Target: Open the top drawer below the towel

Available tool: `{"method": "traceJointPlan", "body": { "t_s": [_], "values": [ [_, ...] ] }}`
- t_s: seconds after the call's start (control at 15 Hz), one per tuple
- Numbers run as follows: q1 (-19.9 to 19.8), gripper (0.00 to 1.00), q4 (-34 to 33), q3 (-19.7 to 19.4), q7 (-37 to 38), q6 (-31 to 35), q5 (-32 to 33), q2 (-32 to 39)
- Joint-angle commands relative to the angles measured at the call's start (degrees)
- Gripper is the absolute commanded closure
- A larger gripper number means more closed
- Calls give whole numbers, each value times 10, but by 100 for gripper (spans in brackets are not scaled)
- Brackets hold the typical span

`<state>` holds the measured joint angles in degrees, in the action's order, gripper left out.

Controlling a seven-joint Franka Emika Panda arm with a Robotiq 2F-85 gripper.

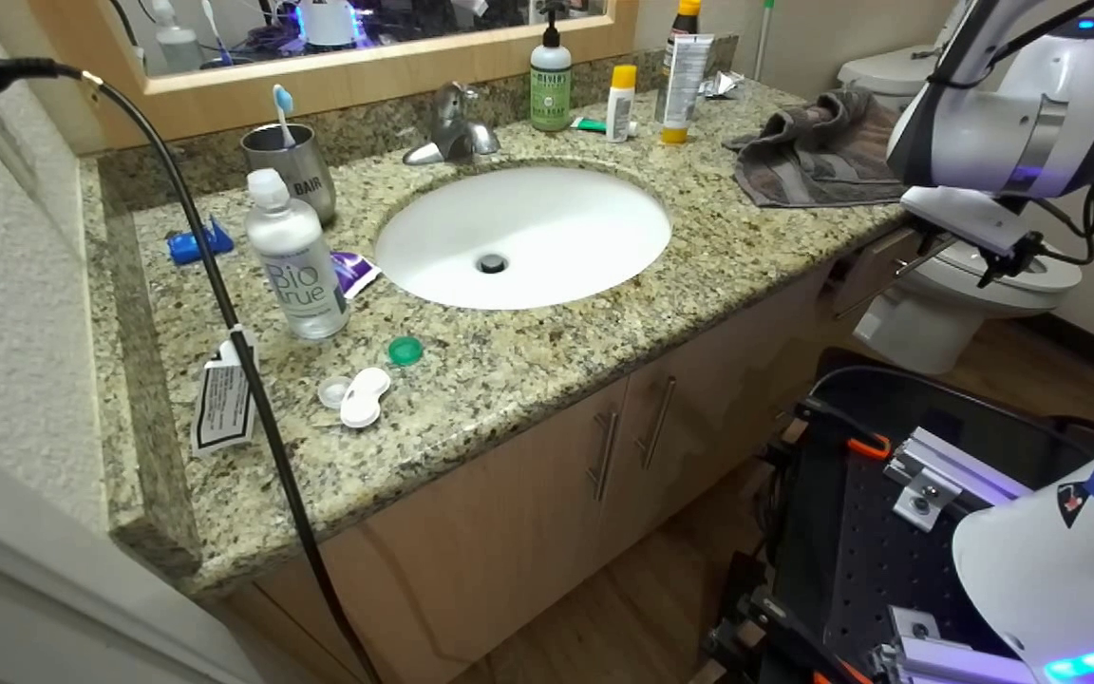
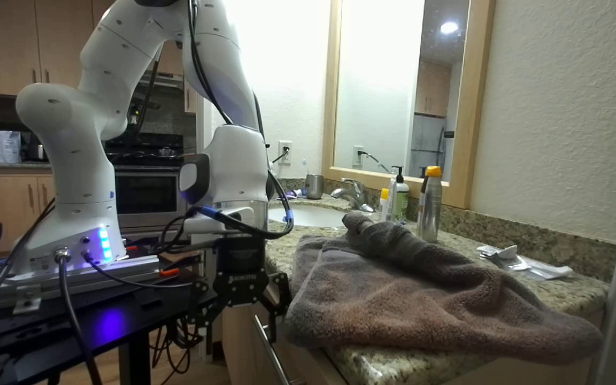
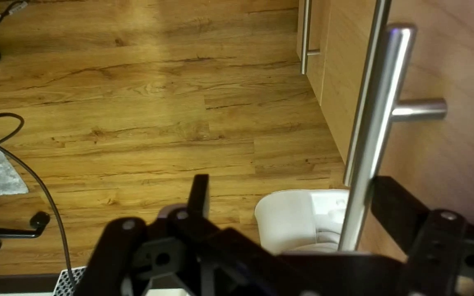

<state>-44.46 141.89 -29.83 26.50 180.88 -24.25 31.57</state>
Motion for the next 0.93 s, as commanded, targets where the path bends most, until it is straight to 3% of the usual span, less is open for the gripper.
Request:
{"method": "traceJointPlan", "body": {
  "t_s": [0.0, 0.33, 0.87],
  "values": [
    [6, 0, -1, -4, -6, -2, -10, 1],
    [-11, 0, -15, 11, -32, -50, 8, -11],
    [-85, 0, -116, 41, -108, -253, 34, 13]
  ]
}}
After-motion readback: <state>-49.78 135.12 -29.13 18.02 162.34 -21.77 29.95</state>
